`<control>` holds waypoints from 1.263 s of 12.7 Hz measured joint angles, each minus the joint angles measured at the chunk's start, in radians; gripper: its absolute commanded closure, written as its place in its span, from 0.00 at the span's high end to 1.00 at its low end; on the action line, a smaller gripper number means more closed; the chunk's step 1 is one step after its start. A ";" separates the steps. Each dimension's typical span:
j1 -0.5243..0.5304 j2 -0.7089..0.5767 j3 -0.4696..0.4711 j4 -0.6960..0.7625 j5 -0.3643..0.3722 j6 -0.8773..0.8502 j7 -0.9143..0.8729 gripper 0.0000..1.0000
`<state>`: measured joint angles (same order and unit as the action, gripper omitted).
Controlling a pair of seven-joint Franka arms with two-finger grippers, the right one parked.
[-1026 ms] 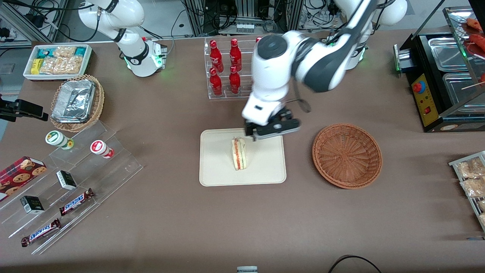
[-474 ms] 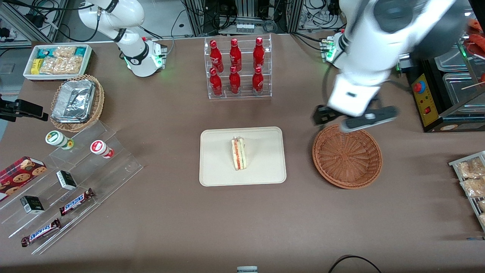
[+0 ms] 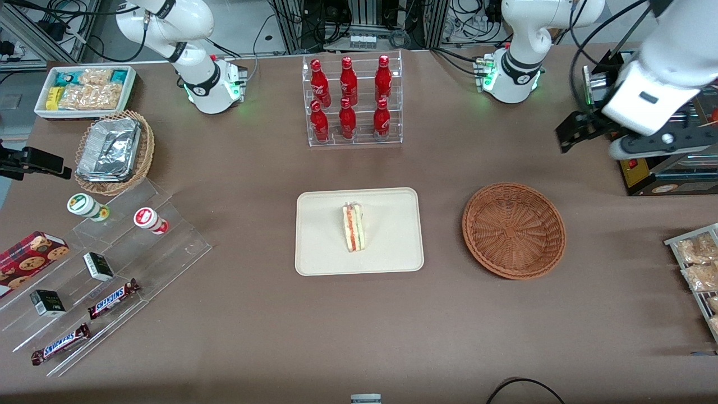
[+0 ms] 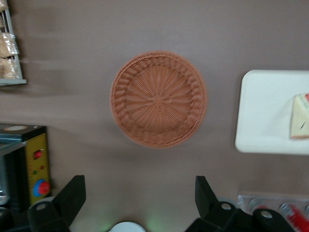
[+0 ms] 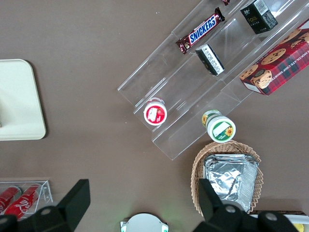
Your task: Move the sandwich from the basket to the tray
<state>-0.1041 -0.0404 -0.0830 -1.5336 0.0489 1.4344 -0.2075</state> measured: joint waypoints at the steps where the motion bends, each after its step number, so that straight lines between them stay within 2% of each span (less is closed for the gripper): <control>1: 0.012 -0.013 0.017 -0.005 0.000 -0.019 0.067 1.00; 4: 0.020 -0.041 0.062 -0.011 0.000 -0.037 0.164 1.00; 9: 0.022 -0.040 0.063 -0.010 0.000 -0.034 0.199 1.00; 16: 0.051 0.030 0.064 0.038 0.000 0.000 0.208 1.00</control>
<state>-0.0533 -0.0105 -0.0193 -1.4952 0.0486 1.4349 0.0000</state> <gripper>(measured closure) 0.000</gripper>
